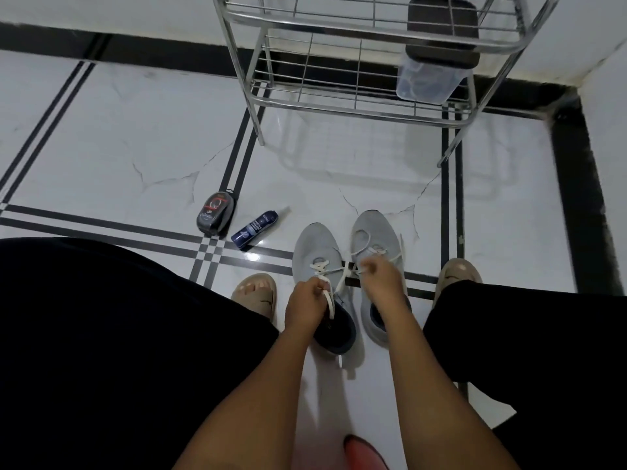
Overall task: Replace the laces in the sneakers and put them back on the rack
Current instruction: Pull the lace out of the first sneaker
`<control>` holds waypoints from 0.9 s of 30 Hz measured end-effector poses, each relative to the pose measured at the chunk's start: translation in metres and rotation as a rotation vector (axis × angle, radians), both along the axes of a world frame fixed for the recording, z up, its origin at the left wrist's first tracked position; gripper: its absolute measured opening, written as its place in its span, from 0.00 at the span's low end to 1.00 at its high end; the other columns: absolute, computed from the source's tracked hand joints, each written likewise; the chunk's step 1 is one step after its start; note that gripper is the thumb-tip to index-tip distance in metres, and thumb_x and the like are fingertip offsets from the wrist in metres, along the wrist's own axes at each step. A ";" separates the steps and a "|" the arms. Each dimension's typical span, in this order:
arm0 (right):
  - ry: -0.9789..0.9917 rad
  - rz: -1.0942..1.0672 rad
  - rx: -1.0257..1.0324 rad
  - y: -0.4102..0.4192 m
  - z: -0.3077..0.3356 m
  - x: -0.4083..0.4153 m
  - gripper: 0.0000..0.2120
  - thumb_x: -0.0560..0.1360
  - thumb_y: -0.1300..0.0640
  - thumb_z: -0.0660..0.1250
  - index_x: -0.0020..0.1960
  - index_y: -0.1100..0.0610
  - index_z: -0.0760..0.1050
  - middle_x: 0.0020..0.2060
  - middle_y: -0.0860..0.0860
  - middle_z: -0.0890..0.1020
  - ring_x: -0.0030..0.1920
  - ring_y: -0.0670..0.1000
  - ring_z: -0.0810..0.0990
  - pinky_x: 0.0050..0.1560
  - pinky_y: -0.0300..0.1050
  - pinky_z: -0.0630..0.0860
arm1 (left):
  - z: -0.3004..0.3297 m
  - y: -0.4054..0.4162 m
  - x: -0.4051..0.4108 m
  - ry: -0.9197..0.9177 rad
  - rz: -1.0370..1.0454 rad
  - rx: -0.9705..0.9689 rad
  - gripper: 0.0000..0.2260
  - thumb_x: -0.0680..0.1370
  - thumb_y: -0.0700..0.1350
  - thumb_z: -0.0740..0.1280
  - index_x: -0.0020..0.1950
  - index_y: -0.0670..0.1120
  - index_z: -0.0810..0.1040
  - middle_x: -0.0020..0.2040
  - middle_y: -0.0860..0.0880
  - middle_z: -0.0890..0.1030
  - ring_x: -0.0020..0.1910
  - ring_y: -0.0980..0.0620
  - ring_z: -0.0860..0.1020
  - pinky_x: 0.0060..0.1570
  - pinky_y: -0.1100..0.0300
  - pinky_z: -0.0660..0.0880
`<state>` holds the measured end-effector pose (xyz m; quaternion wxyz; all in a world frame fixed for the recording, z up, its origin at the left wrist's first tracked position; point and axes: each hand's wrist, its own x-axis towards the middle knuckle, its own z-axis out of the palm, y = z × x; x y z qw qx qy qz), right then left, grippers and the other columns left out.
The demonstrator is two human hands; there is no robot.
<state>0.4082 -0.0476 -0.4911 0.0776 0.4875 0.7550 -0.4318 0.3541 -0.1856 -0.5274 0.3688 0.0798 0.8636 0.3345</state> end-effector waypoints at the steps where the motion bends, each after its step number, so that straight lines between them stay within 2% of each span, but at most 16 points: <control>1: -0.026 0.098 -0.097 -0.008 -0.007 0.003 0.12 0.77 0.62 0.61 0.53 0.53 0.80 0.55 0.54 0.81 0.53 0.55 0.79 0.53 0.48 0.76 | -0.001 0.001 -0.002 -0.048 0.017 0.050 0.11 0.75 0.38 0.64 0.41 0.56 0.77 0.50 0.47 0.81 0.49 0.46 0.80 0.49 0.54 0.76; 3: -0.053 0.208 -0.255 -0.023 -0.017 0.009 0.11 0.74 0.63 0.65 0.51 0.52 0.81 0.52 0.53 0.83 0.53 0.55 0.80 0.57 0.49 0.77 | 0.002 0.004 -0.006 -0.156 0.121 0.121 0.10 0.75 0.38 0.65 0.41 0.54 0.77 0.48 0.49 0.82 0.50 0.47 0.80 0.51 0.54 0.77; 4: -0.048 0.217 -0.279 -0.028 -0.021 0.011 0.12 0.73 0.64 0.66 0.53 0.52 0.81 0.52 0.54 0.82 0.54 0.55 0.80 0.57 0.49 0.77 | 0.004 0.005 -0.008 -0.219 0.245 0.179 0.09 0.76 0.38 0.64 0.43 0.52 0.76 0.46 0.49 0.82 0.48 0.47 0.80 0.50 0.55 0.77; 6: -0.024 0.187 -0.284 -0.034 -0.028 0.012 0.14 0.72 0.66 0.67 0.55 0.55 0.80 0.54 0.56 0.80 0.55 0.56 0.79 0.55 0.47 0.77 | 0.015 0.010 -0.014 -0.335 0.508 0.288 0.05 0.79 0.38 0.60 0.48 0.47 0.73 0.40 0.49 0.79 0.39 0.50 0.78 0.39 0.60 0.76; 8: -0.015 0.172 -0.313 -0.036 -0.032 0.012 0.14 0.70 0.65 0.69 0.55 0.54 0.79 0.57 0.58 0.77 0.55 0.57 0.78 0.54 0.47 0.77 | 0.021 0.012 -0.025 -0.372 0.699 0.370 0.03 0.81 0.38 0.59 0.50 0.44 0.70 0.36 0.48 0.76 0.34 0.52 0.75 0.36 0.60 0.74; 10: -0.017 0.181 -0.355 -0.039 -0.036 0.011 0.14 0.69 0.62 0.72 0.52 0.50 0.78 0.57 0.58 0.75 0.55 0.57 0.77 0.57 0.49 0.77 | 0.018 0.009 -0.037 -0.352 0.813 0.331 0.05 0.80 0.40 0.61 0.55 0.42 0.72 0.40 0.44 0.77 0.37 0.49 0.76 0.41 0.55 0.76; 11: -0.018 0.200 -0.356 -0.041 -0.036 0.010 0.13 0.69 0.61 0.73 0.51 0.49 0.77 0.57 0.57 0.74 0.55 0.57 0.77 0.58 0.50 0.77 | 0.013 0.004 -0.042 -0.320 0.847 0.256 0.11 0.79 0.43 0.63 0.59 0.42 0.71 0.47 0.42 0.78 0.43 0.47 0.77 0.46 0.54 0.75; 13: -0.024 0.259 -0.316 -0.046 -0.036 0.010 0.13 0.69 0.58 0.74 0.47 0.46 0.74 0.55 0.54 0.72 0.53 0.56 0.76 0.54 0.47 0.77 | 0.005 -0.011 -0.042 -0.296 0.824 0.052 0.25 0.76 0.46 0.64 0.70 0.39 0.65 0.65 0.38 0.74 0.58 0.42 0.76 0.53 0.51 0.73; 14: -0.019 0.285 -0.296 -0.049 -0.035 0.009 0.12 0.69 0.59 0.74 0.44 0.46 0.73 0.53 0.53 0.71 0.51 0.55 0.76 0.50 0.44 0.75 | 0.006 -0.016 -0.036 -0.268 0.774 -0.029 0.27 0.77 0.44 0.63 0.73 0.38 0.62 0.69 0.39 0.71 0.63 0.41 0.74 0.54 0.52 0.72; 15: -0.008 0.296 -0.283 -0.051 -0.034 0.009 0.13 0.70 0.60 0.74 0.41 0.46 0.72 0.50 0.52 0.72 0.49 0.54 0.76 0.46 0.42 0.73 | 0.003 -0.020 -0.028 -0.238 0.684 -0.094 0.24 0.78 0.41 0.61 0.73 0.37 0.63 0.69 0.38 0.71 0.64 0.40 0.73 0.53 0.54 0.71; 16: 0.014 0.284 -0.288 -0.052 -0.034 0.008 0.13 0.70 0.61 0.73 0.38 0.47 0.72 0.46 0.51 0.74 0.45 0.52 0.76 0.43 0.40 0.72 | 0.000 -0.023 -0.019 -0.214 0.554 -0.126 0.20 0.79 0.39 0.61 0.70 0.37 0.68 0.66 0.37 0.74 0.62 0.40 0.75 0.51 0.56 0.71; 18: 0.051 0.224 -0.347 -0.053 -0.034 0.010 0.12 0.72 0.65 0.71 0.36 0.51 0.72 0.37 0.49 0.76 0.39 0.48 0.75 0.37 0.39 0.72 | 0.000 -0.023 0.000 -0.151 0.320 -0.144 0.10 0.78 0.38 0.62 0.56 0.45 0.79 0.57 0.41 0.81 0.53 0.43 0.79 0.48 0.59 0.74; 19: 0.059 0.186 -0.386 -0.053 -0.033 0.011 0.11 0.73 0.65 0.70 0.37 0.53 0.73 0.35 0.48 0.76 0.37 0.46 0.74 0.36 0.37 0.71 | -0.003 -0.024 0.004 -0.119 0.275 -0.112 0.08 0.77 0.39 0.63 0.50 0.49 0.80 0.54 0.44 0.82 0.51 0.46 0.79 0.49 0.58 0.76; 22: 0.094 0.019 -0.488 -0.052 -0.037 0.019 0.06 0.76 0.63 0.67 0.42 0.54 0.73 0.36 0.48 0.76 0.36 0.45 0.73 0.37 0.38 0.68 | -0.004 -0.023 0.007 -0.066 0.216 -0.043 0.09 0.76 0.39 0.64 0.49 0.52 0.80 0.52 0.48 0.83 0.51 0.49 0.80 0.53 0.56 0.76; 25: 0.100 -0.116 -0.524 -0.052 -0.039 0.024 0.07 0.77 0.60 0.65 0.41 0.53 0.71 0.36 0.50 0.76 0.38 0.47 0.72 0.38 0.40 0.68 | -0.006 -0.020 0.012 0.003 0.115 -0.037 0.06 0.74 0.43 0.67 0.48 0.54 0.79 0.48 0.50 0.82 0.48 0.50 0.79 0.47 0.59 0.74; 27: 0.107 -0.118 -0.455 -0.052 -0.040 0.022 0.06 0.76 0.60 0.66 0.41 0.54 0.71 0.36 0.50 0.76 0.37 0.48 0.73 0.38 0.41 0.69 | -0.011 -0.016 0.013 0.071 0.061 -0.068 0.05 0.74 0.44 0.67 0.45 0.54 0.75 0.46 0.50 0.81 0.46 0.49 0.79 0.42 0.59 0.72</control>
